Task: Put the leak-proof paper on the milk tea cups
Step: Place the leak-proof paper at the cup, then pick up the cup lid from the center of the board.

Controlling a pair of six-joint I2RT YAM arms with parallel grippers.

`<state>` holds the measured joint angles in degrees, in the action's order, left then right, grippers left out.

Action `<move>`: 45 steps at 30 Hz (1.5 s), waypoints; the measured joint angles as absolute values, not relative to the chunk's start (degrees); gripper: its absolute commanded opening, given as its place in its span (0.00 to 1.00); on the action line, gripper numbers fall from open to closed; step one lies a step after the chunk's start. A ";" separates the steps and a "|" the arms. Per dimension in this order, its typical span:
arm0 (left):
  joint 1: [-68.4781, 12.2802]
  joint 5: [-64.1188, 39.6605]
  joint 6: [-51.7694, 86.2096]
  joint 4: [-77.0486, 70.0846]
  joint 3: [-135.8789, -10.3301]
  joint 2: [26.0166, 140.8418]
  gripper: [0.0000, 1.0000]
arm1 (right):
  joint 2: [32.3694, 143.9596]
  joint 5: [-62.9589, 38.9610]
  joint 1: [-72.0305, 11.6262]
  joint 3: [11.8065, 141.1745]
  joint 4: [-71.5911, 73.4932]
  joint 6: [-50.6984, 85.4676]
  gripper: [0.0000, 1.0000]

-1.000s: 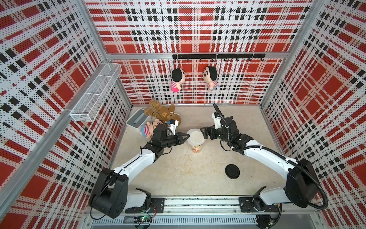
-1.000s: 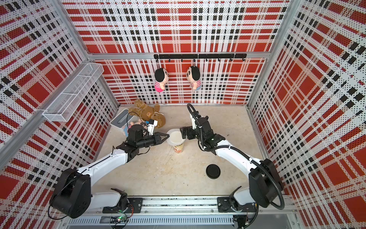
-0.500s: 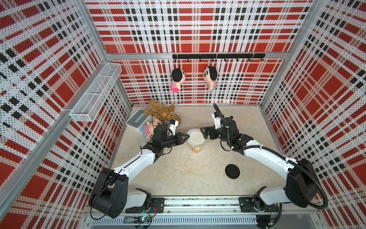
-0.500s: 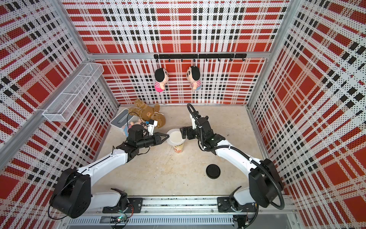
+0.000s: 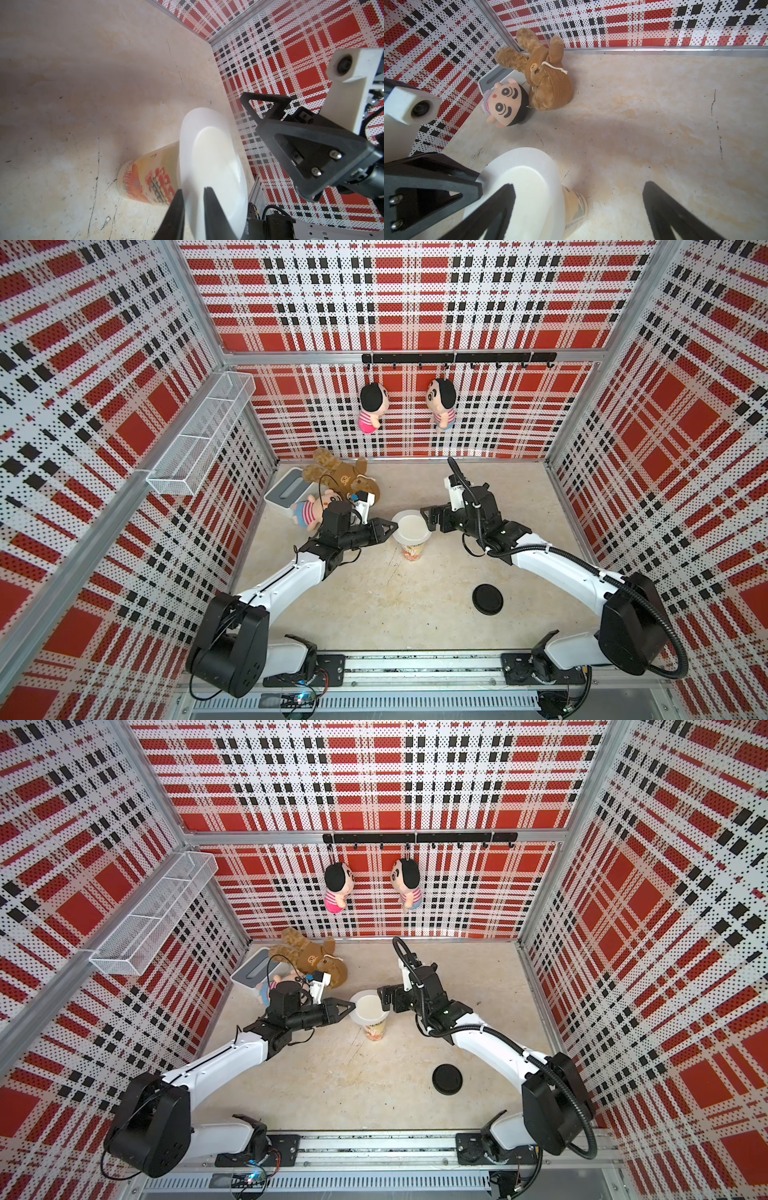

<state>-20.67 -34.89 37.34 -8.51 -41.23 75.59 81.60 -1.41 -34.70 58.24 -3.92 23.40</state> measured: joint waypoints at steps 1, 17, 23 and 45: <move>-20.67 -34.89 37.34 -8.51 -41.28 75.59 0.21 | 81.56 -1.34 -34.70 58.24 -3.92 23.40 1.00; -20.99 -35.68 37.45 -9.82 -41.30 75.59 0.31 | 81.30 -0.69 -34.70 58.15 -3.97 23.38 1.00; -20.69 -35.68 37.30 -9.80 -41.30 75.59 0.46 | 79.68 0.47 -34.70 58.02 -5.10 23.38 1.00; -12.60 -23.86 35.00 -8.05 -41.06 68.60 0.98 | 60.62 11.27 -35.11 33.89 -32.62 40.95 1.00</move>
